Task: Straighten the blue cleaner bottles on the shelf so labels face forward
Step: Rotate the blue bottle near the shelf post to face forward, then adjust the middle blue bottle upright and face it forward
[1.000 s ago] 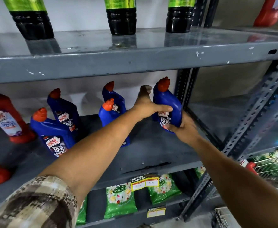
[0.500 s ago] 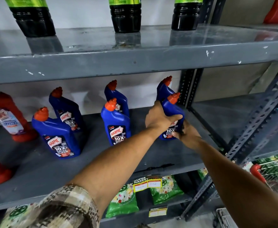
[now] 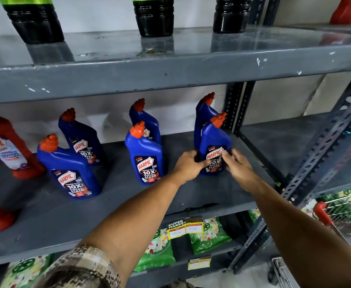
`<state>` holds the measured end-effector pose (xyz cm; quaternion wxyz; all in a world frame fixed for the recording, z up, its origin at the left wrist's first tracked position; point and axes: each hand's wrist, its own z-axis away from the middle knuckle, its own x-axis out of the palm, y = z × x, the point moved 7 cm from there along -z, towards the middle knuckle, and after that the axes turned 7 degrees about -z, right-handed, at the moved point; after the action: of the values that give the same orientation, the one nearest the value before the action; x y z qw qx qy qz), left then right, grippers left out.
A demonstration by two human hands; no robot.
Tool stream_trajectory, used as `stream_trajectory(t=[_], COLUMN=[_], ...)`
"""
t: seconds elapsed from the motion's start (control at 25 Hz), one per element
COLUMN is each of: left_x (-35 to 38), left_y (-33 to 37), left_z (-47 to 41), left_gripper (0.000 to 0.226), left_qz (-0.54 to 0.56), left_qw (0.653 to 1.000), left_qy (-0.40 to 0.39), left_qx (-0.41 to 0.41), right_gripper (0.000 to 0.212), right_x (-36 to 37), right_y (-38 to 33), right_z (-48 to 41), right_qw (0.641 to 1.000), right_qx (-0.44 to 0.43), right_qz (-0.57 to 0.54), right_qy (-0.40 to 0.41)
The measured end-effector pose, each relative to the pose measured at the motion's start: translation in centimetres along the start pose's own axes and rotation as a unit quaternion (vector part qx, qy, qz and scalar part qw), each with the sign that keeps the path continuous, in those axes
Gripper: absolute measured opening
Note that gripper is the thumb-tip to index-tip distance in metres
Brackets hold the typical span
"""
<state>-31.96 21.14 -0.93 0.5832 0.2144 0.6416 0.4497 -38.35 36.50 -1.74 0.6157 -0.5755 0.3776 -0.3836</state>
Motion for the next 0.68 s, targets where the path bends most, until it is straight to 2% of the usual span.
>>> stream_trajectory(t=[0.16, 0.32, 0.44, 0.6, 0.68], left_x=[0.7, 1.7, 2.2, 2.8, 2.8], left_y=[-0.4, -0.1, 0.4, 0.4, 0.2], left_z=[0.9, 2.7, 3.9, 4.6, 5.2], left_gripper=[0.032, 0.030, 0.030, 0.036, 0.044], left_qz=[-0.019, -0.027, -0.033, -0.044, -0.058], left_qw=[1.000, 1.000, 0.999, 0.999, 0.998], left_qy=[-0.005, -0.002, 0.013, 0.019, 0.036], left_qx=[0.008, 0.008, 0.008, 0.004, -0.006], right_gripper=[0.036, 0.030, 0.047, 0.041, 0.039], right_x=[-0.7, -1.3, -1.6, -1.2, -1.2], right_y=[1.0, 0.7, 0.5, -0.8, -1.1], right_z=[1.2, 3.3, 4.1, 5.6, 6.6], right_qw=[1.000, 0.999, 0.997, 0.990, 0.986], right_qx=[-0.007, -0.021, -0.026, -0.016, -0.038], right_qz=[0.020, 0.039, 0.070, 0.138, 0.154], right_qy=[0.021, 0.028, 0.011, 0.013, 0.052])
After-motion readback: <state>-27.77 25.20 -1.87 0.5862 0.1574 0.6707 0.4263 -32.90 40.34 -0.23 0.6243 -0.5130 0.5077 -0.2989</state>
